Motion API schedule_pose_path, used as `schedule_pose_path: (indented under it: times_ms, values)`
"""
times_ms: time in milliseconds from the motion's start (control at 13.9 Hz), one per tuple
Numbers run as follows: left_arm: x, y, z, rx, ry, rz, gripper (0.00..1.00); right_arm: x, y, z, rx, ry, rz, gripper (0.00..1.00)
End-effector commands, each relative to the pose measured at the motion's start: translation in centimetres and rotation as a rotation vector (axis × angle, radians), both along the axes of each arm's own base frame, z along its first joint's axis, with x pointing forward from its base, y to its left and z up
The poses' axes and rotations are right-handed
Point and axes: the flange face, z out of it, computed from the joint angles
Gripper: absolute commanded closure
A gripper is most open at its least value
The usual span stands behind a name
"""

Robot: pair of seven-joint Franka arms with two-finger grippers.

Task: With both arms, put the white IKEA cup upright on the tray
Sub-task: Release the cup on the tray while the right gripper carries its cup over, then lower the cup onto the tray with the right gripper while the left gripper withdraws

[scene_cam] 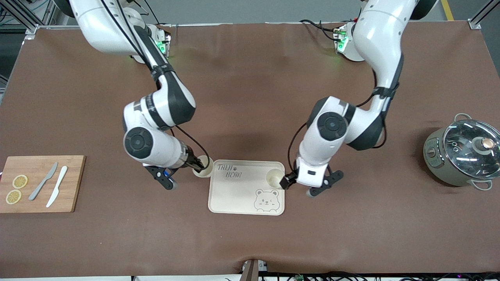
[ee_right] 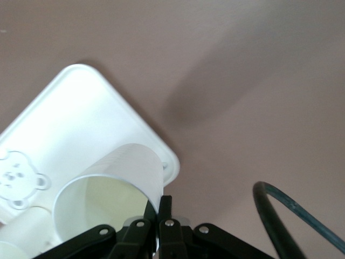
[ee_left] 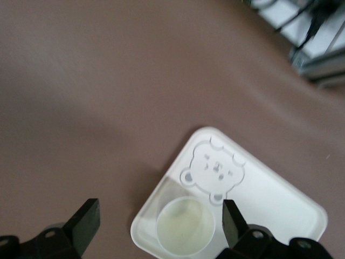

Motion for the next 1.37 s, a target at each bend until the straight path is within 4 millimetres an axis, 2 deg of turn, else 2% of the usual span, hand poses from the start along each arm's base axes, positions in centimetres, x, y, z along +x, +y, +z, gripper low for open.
schedule_pose_path:
  times_ms: [0,216,287,503,575,647,719,862,1006,1150,1222,1293]
  values:
    - [1.0,4.8,5.7,0.012,-0.057,0.031,0.0,0.6,2.7,-2.7,0.012,-0.024,-0.044,1.0]
    - [1.6,9.8,10.1,0.034,-0.083,0.011,0.0,0.3,4.4,-6.8,0.009,-0.042,-0.046,1.0]
    - [1.7,11.5,11.0,0.045,-0.072,0.016,0.0,0.1,4.8,-7.7,0.003,-0.037,-0.04,1.0]
    - [1.0,15.5,13.8,0.079,-0.034,-0.006,0.0,-0.1,4.7,-8.3,-0.001,-0.027,-0.04,1.0]
    - [1.0,17.2,14.6,0.087,-0.024,0.003,0.0,-0.1,4.8,-8.3,-0.002,-0.026,-0.039,0.77]
    - [0.7,18.2,15.4,0.094,-0.014,-0.004,0.0,-0.1,4.8,-8.4,-0.002,-0.025,-0.035,0.28]
    - [0.5,19.7,16.0,0.106,0.001,-0.018,0.0,-0.1,4.8,-8.4,-0.007,-0.029,-0.024,0.0]
    - [-0.4,23.5,18.0,0.121,0.035,-0.021,0.0,0.1,4.4,-7.9,-0.005,-0.029,-0.025,0.0]
    - [-1.8,25.4,19.7,0.141,0.077,-0.059,0.0,0.2,4.1,-5.9,0.005,-0.021,-0.032,0.0]
    - [-3.2,28.5,21.2,0.155,0.131,-0.086,0.0,-0.6,3.8,-4.4,-0.019,0.037,-0.022,0.0]
    - [-3.9,29.7,21.9,0.162,0.151,-0.113,0.0,-0.7,3.1,-3.0,-0.03,0.054,-0.022,0.0]
    - [-4.6,31.0,22.4,0.165,0.177,-0.133,0.0,-0.7,2.1,-0.3,-0.034,0.055,-0.013,0.0]
